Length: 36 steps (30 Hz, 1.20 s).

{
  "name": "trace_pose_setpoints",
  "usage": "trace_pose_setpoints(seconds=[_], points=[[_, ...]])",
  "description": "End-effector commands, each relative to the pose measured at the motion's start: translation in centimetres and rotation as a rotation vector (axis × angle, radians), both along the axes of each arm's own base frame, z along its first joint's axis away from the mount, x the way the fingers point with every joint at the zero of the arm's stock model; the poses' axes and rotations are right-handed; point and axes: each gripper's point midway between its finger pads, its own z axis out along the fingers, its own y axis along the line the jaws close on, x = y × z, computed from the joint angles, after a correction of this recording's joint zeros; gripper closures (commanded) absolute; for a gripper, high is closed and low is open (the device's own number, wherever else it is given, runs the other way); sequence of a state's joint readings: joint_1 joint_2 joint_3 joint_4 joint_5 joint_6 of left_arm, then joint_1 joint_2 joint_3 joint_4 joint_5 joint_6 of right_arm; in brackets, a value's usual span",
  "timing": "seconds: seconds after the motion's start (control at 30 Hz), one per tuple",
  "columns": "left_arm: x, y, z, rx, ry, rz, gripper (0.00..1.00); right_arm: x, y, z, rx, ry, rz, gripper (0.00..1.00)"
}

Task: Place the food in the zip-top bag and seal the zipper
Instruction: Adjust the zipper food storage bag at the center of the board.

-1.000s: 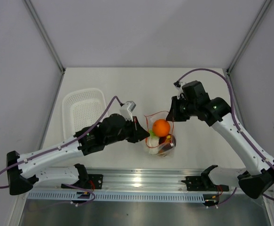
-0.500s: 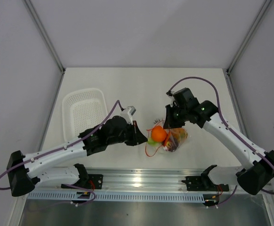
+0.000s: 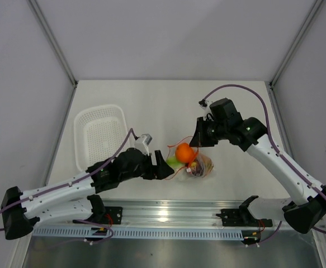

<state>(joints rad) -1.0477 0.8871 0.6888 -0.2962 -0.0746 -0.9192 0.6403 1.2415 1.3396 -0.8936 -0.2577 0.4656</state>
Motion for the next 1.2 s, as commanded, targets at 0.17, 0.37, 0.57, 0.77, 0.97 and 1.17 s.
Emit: trace_pose_setpoints(seconds=[0.17,0.37,0.57,0.77,0.97,1.17], points=[[-0.3,-1.4,-3.3,0.005,0.057,-0.021,0.29,-0.1,1.3,3.7,0.116,-0.051,0.012,1.0],[-0.6,-3.3,-4.6,0.013,0.118,-0.076,0.67,-0.1,1.5,4.0,0.13,-0.051,0.009,1.0],[-0.2,-5.5,-1.0,-0.062,0.083,-0.142,1.0,0.4,0.5,2.0,0.04,-0.066,-0.001,1.0],[0.5,-6.2,8.5,-0.19,-0.116,-0.227,0.99,2.4,-4.0,-0.1,-0.264,-0.21,-0.098,1.0],[-0.3,-5.8,12.1,-0.253,-0.143,-0.246,0.99,-1.6,-1.0,4.9,-0.023,-0.258,0.051,1.0],[0.0,-4.5,7.4,-0.181,-0.05,-0.175,0.99,-1.1,-0.1,-0.4,-0.055,-0.129,0.028,1.0]])
